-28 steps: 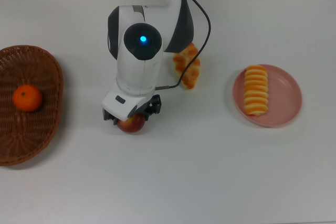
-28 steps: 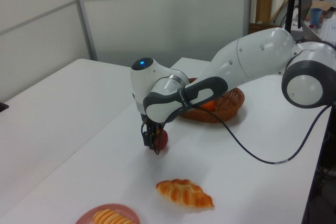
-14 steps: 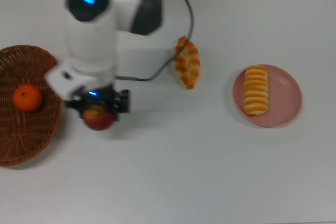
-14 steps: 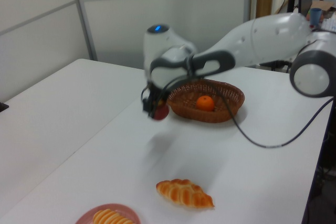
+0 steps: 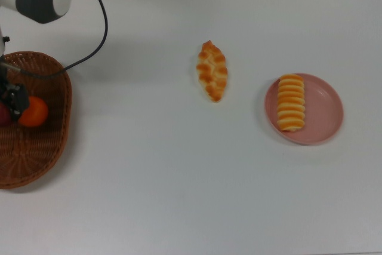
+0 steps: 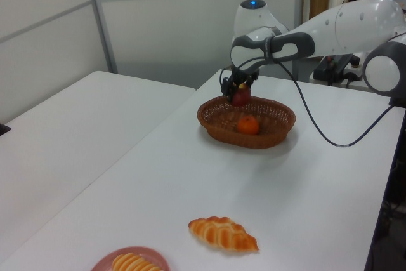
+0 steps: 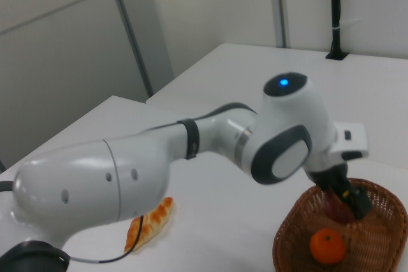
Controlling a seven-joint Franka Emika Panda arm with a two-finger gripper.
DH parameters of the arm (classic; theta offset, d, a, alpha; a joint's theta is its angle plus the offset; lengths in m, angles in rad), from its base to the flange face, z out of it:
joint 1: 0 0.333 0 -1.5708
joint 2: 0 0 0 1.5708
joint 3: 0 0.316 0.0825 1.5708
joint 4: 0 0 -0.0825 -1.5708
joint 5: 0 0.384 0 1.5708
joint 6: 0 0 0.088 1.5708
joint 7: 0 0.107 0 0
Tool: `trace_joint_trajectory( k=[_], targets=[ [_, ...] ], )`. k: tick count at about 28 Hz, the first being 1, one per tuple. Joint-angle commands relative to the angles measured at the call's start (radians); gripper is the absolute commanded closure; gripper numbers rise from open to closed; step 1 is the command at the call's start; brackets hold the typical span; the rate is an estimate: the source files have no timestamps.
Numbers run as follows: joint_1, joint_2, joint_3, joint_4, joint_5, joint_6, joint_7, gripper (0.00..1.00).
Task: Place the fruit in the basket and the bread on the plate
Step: 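Carry the apple into the basket and open the gripper, then move the gripper to the braided bread and grasp it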
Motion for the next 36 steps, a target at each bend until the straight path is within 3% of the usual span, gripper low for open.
trace_joint_trajectory(
  k=[1,5,6,7,8,11,20,26,29,36],
  targets=[
    [0.016,0.047,-0.029,-0.013,-0.039,0.04,-0.01,0.91],
    [0.016,0.061,-0.03,-0.019,-0.079,0.04,-0.013,0.74],
    [0.016,0.064,-0.03,-0.023,-0.091,0.04,-0.013,0.63],
    [0.017,0.069,-0.03,-0.024,-0.115,0.04,-0.013,0.21],
    [0.017,0.069,-0.03,-0.024,-0.128,0.04,-0.013,0.0],
    [0.02,0.066,-0.03,-0.024,-0.14,0.04,-0.013,0.0],
    [0.019,0.037,-0.027,-0.018,-0.114,0.036,-0.007,0.0],
    [0.049,-0.028,-0.017,-0.026,-0.027,0.017,-0.005,0.0],
    [0.117,-0.058,-0.017,-0.032,0.004,-0.124,-0.008,0.0],
    [0.296,-0.08,-0.017,-0.024,0.004,-0.381,-0.016,0.0]
  ],
)
